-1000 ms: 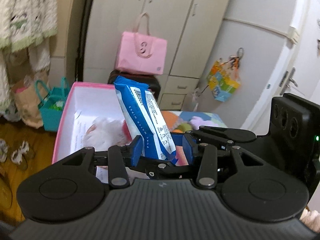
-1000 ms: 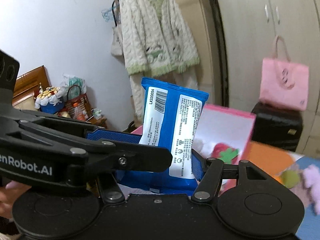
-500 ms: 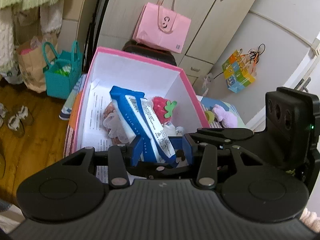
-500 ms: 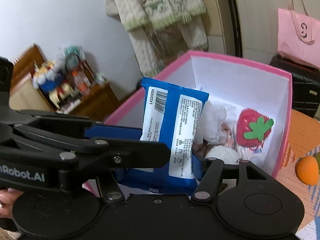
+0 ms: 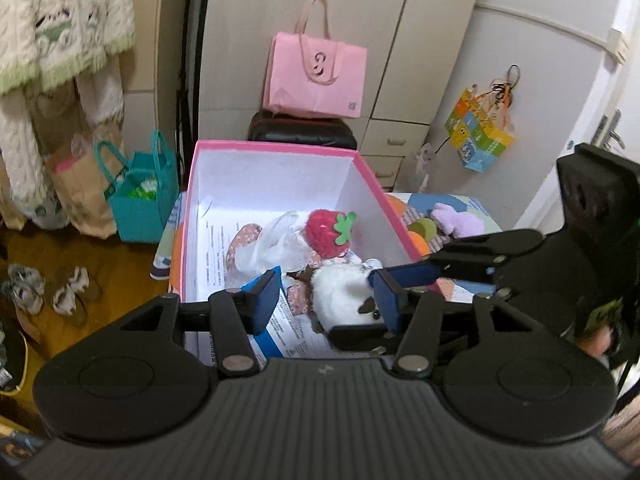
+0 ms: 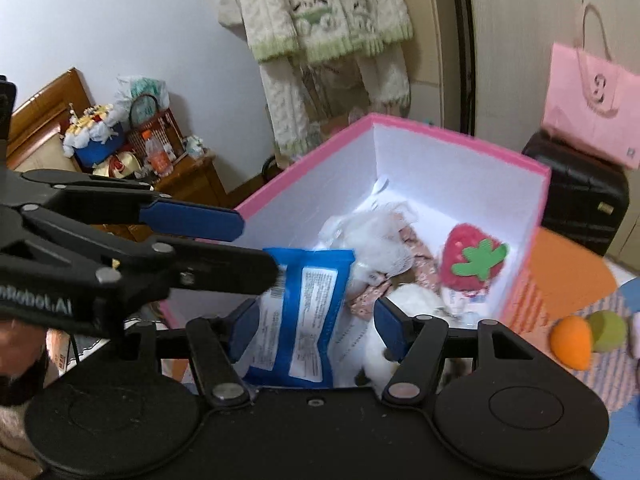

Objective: Organize soft objects
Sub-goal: 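Open both grippers to drop the blue packet into the pink box, then move both grippers back toward the orange and green sponges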

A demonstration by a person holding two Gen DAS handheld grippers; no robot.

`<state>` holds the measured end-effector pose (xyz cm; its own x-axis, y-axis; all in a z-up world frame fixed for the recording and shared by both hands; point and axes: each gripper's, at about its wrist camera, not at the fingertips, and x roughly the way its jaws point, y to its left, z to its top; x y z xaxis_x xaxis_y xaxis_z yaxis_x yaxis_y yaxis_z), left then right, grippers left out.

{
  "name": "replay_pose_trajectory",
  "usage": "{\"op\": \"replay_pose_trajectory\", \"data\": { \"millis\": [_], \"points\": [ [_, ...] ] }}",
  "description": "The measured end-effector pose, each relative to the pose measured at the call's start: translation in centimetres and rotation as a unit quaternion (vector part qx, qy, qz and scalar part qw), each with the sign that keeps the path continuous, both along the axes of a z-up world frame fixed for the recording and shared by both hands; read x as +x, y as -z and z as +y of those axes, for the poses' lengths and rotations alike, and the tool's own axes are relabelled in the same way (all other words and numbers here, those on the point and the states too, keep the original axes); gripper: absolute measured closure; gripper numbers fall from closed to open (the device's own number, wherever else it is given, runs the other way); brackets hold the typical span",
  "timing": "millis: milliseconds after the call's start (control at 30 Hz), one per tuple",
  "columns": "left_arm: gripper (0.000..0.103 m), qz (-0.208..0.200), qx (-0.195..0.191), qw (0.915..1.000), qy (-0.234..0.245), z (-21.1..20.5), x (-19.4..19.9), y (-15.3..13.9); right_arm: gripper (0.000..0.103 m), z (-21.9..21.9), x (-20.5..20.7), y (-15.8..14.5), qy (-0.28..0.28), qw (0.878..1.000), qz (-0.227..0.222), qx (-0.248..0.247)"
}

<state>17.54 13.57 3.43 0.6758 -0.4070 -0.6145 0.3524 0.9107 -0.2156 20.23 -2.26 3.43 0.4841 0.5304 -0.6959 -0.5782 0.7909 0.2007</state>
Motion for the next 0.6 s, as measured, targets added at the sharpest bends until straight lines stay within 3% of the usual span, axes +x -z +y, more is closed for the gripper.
{"op": "replay_pose_trajectory", "data": {
  "millis": [267, 600],
  "points": [
    [0.044, -0.038, 0.018, 0.9986, 0.033, -1.2, -4.4, -2.3, 0.034, -5.1, -4.7, -3.5, 0.010, 0.999, -0.052, -0.001],
    [0.041, -0.084, 0.029, 0.9916, 0.094, -5.4, -9.1, -4.2, 0.034, -11.4, -10.2, -5.6, 0.052, 0.993, -0.105, -0.008]
  ]
}}
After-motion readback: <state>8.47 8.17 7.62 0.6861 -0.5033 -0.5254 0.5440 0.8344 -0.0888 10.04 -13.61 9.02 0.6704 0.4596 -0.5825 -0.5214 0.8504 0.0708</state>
